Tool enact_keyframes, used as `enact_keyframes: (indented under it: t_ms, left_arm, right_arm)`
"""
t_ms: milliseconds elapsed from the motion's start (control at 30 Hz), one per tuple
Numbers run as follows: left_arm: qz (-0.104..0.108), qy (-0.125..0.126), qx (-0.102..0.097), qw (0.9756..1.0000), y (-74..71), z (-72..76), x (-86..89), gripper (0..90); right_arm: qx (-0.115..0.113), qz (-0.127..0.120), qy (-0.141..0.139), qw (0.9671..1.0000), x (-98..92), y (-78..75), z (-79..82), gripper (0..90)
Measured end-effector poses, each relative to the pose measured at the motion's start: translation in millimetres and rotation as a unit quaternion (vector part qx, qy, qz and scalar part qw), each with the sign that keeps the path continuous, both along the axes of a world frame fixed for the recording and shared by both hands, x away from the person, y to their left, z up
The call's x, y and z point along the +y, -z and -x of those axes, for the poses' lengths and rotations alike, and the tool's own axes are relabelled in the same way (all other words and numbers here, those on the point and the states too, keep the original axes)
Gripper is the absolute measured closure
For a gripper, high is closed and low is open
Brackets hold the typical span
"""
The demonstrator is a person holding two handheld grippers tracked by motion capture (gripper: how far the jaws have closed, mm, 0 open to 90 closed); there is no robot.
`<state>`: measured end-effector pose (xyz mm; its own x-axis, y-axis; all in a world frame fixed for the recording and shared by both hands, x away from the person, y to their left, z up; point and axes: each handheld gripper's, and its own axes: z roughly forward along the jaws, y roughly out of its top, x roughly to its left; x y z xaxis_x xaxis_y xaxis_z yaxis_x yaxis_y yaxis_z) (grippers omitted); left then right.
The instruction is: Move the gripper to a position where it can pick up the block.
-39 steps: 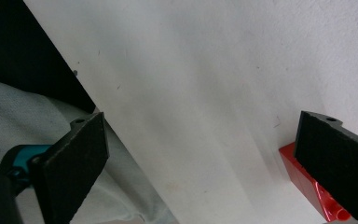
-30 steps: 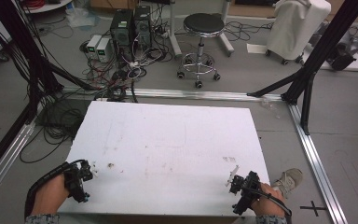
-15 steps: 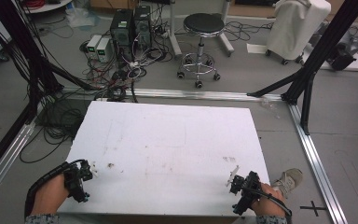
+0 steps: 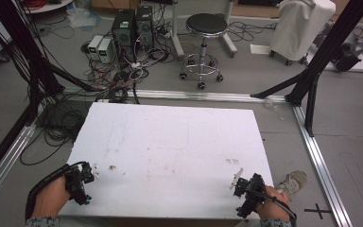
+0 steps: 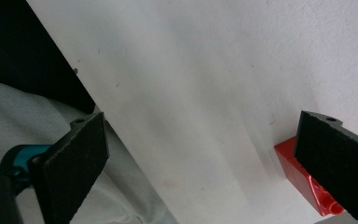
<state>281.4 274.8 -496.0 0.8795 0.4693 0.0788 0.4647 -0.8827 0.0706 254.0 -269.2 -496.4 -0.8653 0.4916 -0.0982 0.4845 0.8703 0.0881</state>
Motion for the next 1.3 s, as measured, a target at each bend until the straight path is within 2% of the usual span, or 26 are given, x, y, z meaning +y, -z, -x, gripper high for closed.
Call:
enact_keyframes:
  t_ms: [167, 267, 333, 467, 567, 733, 933, 1033, 1167, 1200, 1233, 1300]
  left_arm:
    - [0.001, 0.0, -0.001, 1.0, -0.3, 0.4, -0.8, 21.6]
    - [0.003, 0.0, -0.002, 1.0, -1.0, 0.3, -0.6, 21.6]
    - [0.005, -0.002, -0.003, 1.0, -0.8, 0.7, -0.2, 21.6]
    - [0.005, -0.003, -0.002, 1.0, -0.8, 0.6, -0.1, 21.6]
    - [0.005, -0.003, -0.004, 1.0, -1.7, 1.1, -0.4, 21.6]
    - [0.004, 0.004, -0.002, 1.0, -1.4, 0.5, -3.8, 21.6]
    - [0.004, 0.005, -0.003, 1.0, -0.4, 0.6, -5.8, 21.7]
    - [0.004, 0.005, -0.002, 1.0, 0.3, 0.9, -6.7, 21.7]
    - [0.002, 0.008, -0.001, 1.0, 0.7, 0.5, -7.7, 21.6]
    - [0.002, 0.009, -0.001, 1.0, 1.0, 0.5, -8.0, 21.7]
    - [0.002, 0.008, -0.001, 1.0, 1.2, 0.5, -8.3, 21.7]
    - [0.002, 0.008, -0.001, 1.0, 2.0, 0.5, -9.0, 21.7]
  right_arm:
    - [-0.003, -0.001, -0.008, 1.0, -1.3, -1.4, 0.8, 2.6]
    - [-0.013, 0.003, -0.018, 0.9998, -3.1, -3.0, 1.2, 2.6]
    - [-0.017, 0.008, -0.038, 0.9991, -5.1, -3.9, 1.7, 2.6]
    - [-0.02, 0.012, -0.048, 0.9985, -6.6, -4.7, 2.4, 2.6]
    - [-0.019, -0.002, -0.054, 0.9984, -9.1, -6.2, 2.9, 2.5]
    - [-0.028, 0.001, -0.069, 0.9972, -12.8, -10.8, 3.4, 2.6]
    - [-0.032, 0.015, -0.109, 0.9934, -22.5, -16.5, -3.2, 2.6]
    - [-0.032, 0.006, -0.13, 0.991, -28.0, -19.8, -8.2, 2.6]
    - [-0.035, 0.001, -0.14, 0.9895, -35.2, -22.6, -12.6, 2.6]
    - [-0.032, 0.003, -0.152, 0.9879, -40.5, -24.1, -15.3, 2.6]
    - [-0.032, 0.003, -0.152, 0.9879, -40.5, -24.1, -15.3, 2.6]
    - [-0.039, 0.008, -0.168, 0.9851, -49.9, -26.6, -19.6, 2.6]
